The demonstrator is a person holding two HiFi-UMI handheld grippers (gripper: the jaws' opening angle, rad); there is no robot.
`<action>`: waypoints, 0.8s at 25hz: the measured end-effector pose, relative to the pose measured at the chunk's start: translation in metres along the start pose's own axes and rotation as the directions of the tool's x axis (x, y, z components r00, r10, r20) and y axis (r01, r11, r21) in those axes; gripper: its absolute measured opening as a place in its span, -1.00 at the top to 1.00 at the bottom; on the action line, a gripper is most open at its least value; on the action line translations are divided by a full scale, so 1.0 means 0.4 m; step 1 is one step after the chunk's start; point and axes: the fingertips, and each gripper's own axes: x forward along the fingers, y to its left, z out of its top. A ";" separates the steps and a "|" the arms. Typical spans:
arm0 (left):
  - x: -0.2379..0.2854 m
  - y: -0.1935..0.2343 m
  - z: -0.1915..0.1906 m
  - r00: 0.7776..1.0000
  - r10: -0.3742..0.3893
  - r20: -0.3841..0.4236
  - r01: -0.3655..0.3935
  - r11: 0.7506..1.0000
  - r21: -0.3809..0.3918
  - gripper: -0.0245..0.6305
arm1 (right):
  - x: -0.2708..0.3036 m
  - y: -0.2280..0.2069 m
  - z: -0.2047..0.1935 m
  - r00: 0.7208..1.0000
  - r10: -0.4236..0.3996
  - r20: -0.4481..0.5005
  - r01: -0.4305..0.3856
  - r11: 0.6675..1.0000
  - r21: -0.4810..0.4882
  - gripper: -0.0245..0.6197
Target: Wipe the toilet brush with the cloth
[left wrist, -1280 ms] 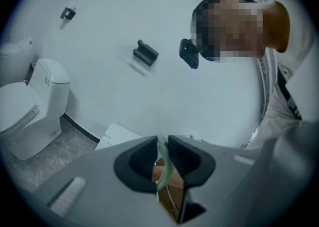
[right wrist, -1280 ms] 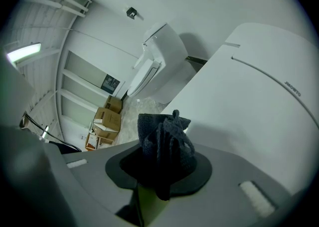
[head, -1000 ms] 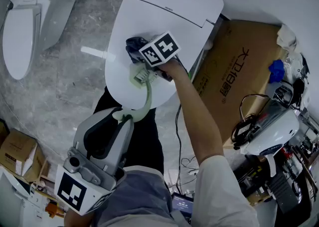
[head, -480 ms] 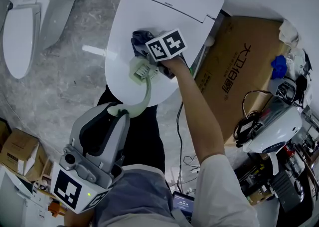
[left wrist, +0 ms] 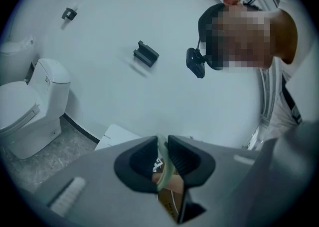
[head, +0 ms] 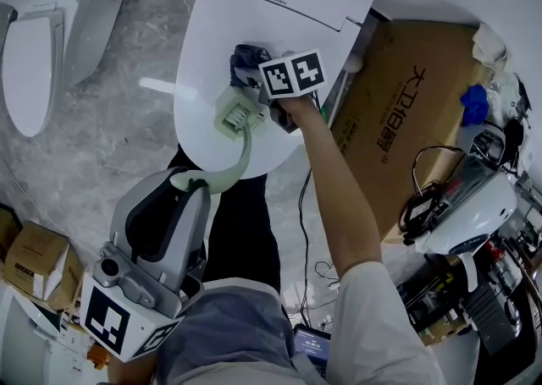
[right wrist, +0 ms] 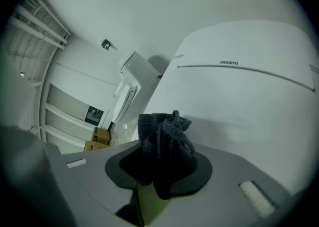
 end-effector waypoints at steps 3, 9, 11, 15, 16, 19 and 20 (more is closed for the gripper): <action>0.003 0.000 0.000 1.000 0.003 0.001 -0.003 1.000 0.001 0.93 | -0.012 -0.019 -0.007 1.000 -0.016 0.020 0.015 1.000 0.027 0.59; 0.011 -0.003 0.001 1.000 0.006 0.008 -0.006 1.000 -0.013 0.93 | -0.039 -0.050 -0.028 0.998 -0.041 0.043 0.038 0.997 0.065 0.59; 0.014 -0.003 0.001 1.000 0.007 0.009 -0.007 1.000 -0.020 0.93 | -0.047 -0.059 -0.041 0.998 -0.047 0.048 0.043 0.996 0.079 0.59; 0.020 -0.006 0.002 1.000 0.008 0.009 -0.007 1.000 -0.029 0.93 | -0.062 -0.071 -0.066 0.997 -0.050 0.065 0.043 0.993 0.110 0.59; 0.021 -0.006 0.003 1.000 0.009 0.011 -0.009 0.999 -0.032 0.93 | -0.065 -0.072 -0.069 0.996 -0.051 0.072 0.042 0.992 0.118 0.59; 0.022 -0.008 0.003 1.000 0.011 0.012 -0.010 0.999 -0.035 0.93 | -0.076 -0.075 -0.082 0.993 -0.064 0.103 0.048 0.988 0.149 0.59; 0.022 -0.009 0.003 1.000 0.011 0.013 -0.011 0.999 -0.035 0.93 | -0.079 -0.076 -0.089 0.991 -0.069 0.118 0.049 0.985 0.166 0.59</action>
